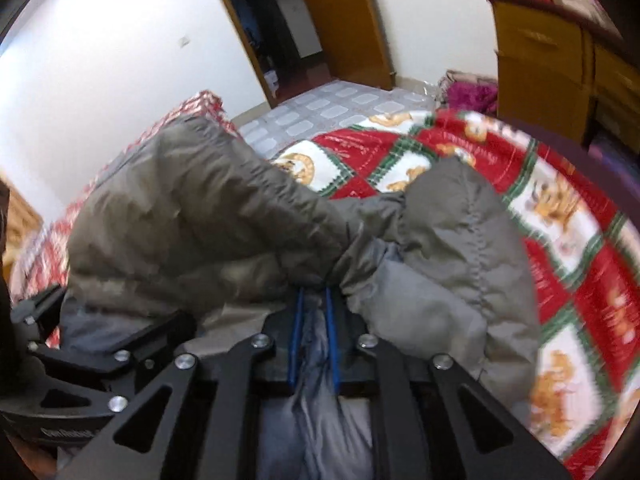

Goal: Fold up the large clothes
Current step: 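Set the folded jacket on the quilt and open both grippers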

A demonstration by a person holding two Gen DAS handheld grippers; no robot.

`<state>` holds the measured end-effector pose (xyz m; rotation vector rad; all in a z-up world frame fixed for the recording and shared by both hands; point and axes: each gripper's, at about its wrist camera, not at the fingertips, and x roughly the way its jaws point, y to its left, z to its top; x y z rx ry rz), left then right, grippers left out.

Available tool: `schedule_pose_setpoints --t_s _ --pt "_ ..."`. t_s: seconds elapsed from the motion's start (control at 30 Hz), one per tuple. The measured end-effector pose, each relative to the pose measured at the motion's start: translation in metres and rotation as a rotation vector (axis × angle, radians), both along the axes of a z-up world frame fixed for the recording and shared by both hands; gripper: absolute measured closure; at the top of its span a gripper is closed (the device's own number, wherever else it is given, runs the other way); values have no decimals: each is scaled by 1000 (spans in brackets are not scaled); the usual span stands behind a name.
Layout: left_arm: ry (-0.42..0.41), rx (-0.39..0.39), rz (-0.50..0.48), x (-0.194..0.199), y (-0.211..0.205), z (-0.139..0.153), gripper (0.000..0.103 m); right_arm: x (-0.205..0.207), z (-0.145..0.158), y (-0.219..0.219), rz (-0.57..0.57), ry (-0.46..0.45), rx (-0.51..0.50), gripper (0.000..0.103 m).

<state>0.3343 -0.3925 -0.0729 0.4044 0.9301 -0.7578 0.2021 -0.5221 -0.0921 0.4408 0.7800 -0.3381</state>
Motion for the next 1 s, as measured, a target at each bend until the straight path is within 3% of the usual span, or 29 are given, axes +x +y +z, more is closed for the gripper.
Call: schedule_pose_setpoints --t_s 0.03,0.1,0.17,0.2,0.23,0.37,0.47,0.57,0.77,0.9,1.0 --pt "-4 -13 1 -4 8 7 2 -8 9 6 3 -18 -20 83" --pt "-17 -23 10 -13 22 19 2 -38 39 24 2 -93 -56 81" --pt "-21 -43 20 -26 37 29 2 -65 60 41 -16 -122 -105 66" --pt "-20 -63 25 -33 46 34 2 -84 68 53 -28 -132 -132 49" --pt "-22 -80 28 -41 55 38 2 -97 73 61 -26 -143 -145 40" --pt "-68 -137 44 -74 90 50 2 -139 75 94 -62 -125 -188 39" --pt "-54 -147 39 -94 111 49 2 -164 72 109 -100 -133 -211 39" --pt "-29 -144 51 -108 130 47 2 -183 78 127 -133 -142 -243 38" --pt "-97 -92 140 -149 163 49 2 -211 97 151 -152 -188 -294 34" --pt "-37 -68 232 -163 184 45 2 -228 102 165 -143 -219 -282 33" --pt "-75 -74 238 -182 195 47 2 -232 108 173 -128 -226 -275 33"
